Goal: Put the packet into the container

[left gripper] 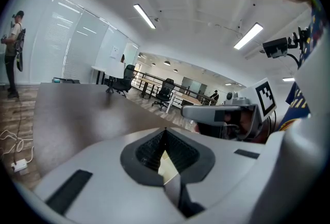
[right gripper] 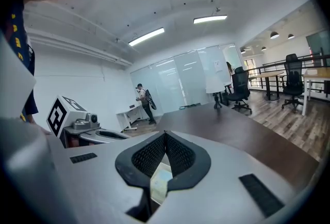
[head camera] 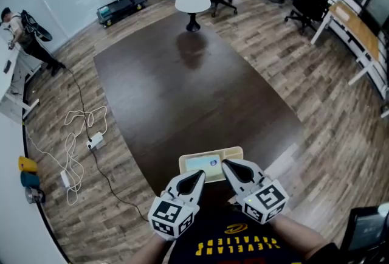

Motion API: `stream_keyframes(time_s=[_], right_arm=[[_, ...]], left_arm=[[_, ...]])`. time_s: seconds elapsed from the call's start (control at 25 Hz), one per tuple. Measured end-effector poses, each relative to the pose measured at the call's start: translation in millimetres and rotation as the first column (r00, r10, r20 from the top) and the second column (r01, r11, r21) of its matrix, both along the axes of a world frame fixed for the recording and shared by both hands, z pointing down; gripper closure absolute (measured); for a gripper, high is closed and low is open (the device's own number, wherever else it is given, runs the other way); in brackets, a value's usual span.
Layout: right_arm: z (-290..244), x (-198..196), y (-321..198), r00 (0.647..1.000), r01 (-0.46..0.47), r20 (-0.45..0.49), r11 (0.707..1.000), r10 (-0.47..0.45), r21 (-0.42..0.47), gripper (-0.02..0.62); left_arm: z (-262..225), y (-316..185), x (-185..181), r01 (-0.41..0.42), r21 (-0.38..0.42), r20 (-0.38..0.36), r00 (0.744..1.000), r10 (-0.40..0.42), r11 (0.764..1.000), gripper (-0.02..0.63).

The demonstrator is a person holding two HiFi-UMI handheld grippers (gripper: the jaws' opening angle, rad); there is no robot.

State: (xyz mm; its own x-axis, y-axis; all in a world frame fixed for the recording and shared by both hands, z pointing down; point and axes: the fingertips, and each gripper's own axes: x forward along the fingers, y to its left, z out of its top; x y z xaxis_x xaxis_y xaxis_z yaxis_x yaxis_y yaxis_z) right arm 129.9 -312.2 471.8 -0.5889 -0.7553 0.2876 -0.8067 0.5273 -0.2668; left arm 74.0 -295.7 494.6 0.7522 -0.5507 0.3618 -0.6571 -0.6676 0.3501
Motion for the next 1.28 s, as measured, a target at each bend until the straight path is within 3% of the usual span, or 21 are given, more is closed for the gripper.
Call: stream_keyframes(time_s=[0.28, 0.44, 0.84, 1.08, 1.28], right_arm=[[-37, -1, 1, 0.999, 0.040, -0.009, 0.991, -0.039, 0.126, 0.584], [-53, 6, 3, 1.000, 0.008, 0.006, 0.986, -0.009, 0.167, 0.584], [-49, 3, 12, 1.000, 0.017, -0.006, 0.988, -0.016, 0.155, 0.584], [-43, -9, 5, 0.999, 0.029, 0.011, 0.989, -0.031, 0.145, 0.584], [-53, -3, 15, 1.000, 0.012, 0.007, 0.986, -0.013, 0.165, 0.584]], left_arm=[[-21, -2, 4, 0.009, 0.051, -0.015, 1.000, -0.008, 0.999, 0.606], [-26, 3, 7, 0.003, 0.068, -0.027, 1.000, -0.001, 0.998, 0.606], [-17, 3, 9, -0.008, 0.049, -0.025, 1.000, 0.010, 0.999, 0.606], [-15, -4, -7, 0.032, 0.038, 0.000, 0.999, -0.032, 0.999, 0.606], [-16, 6, 0, 0.007, 0.038, -0.010, 1.000, -0.006, 0.999, 0.606]])
